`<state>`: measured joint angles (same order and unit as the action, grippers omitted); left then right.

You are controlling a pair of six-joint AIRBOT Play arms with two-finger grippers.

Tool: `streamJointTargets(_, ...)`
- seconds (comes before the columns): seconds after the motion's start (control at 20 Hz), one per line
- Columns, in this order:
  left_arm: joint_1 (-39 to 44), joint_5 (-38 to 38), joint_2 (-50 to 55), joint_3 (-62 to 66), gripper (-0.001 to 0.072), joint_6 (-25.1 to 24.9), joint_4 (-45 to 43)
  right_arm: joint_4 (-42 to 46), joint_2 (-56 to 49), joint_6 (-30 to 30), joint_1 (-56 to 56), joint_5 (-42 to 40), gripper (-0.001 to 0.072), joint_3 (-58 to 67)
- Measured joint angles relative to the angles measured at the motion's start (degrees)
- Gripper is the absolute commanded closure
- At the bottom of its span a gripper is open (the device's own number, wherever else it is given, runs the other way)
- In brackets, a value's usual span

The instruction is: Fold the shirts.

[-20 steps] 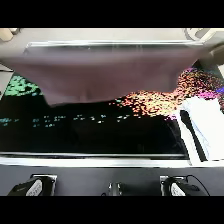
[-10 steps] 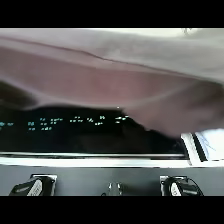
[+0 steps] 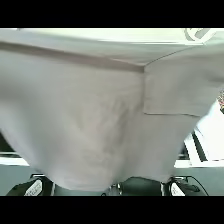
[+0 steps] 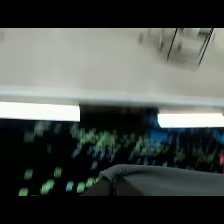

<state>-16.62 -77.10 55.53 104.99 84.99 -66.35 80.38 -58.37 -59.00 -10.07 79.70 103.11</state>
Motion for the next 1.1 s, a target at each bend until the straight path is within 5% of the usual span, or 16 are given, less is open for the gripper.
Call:
streamJointTargets(0.25, 0.0, 1.5, 13.6, -16.6, 0.0683, -1.3, -1.9, -3.9, -21.8, -1.6, 0.3, 4.2, 0.0688, -1.5)
streamJointTargets(0.5, 0.0, 8.4, 26.8, -20.6, 0.0682, -1.9, -1.5, -6.5, -36.6, -2.8, 4.3, -5.4, 0.0686, -1.8)
streamJointTargets(0.85, 0.0, 16.5, 37.0, -17.2, 0.0681, -2.1, 1.7, -4.9, -42.6, -6.5, 6.4, -22.3, 0.0686, -1.9)
streamJointTargets(1.1, 0.3, 12.9, 39.1, -15.6, 0.0682, -4.7, 3.5, -2.1, -43.0, -6.4, 6.5, -20.8, 0.0685, -1.6)
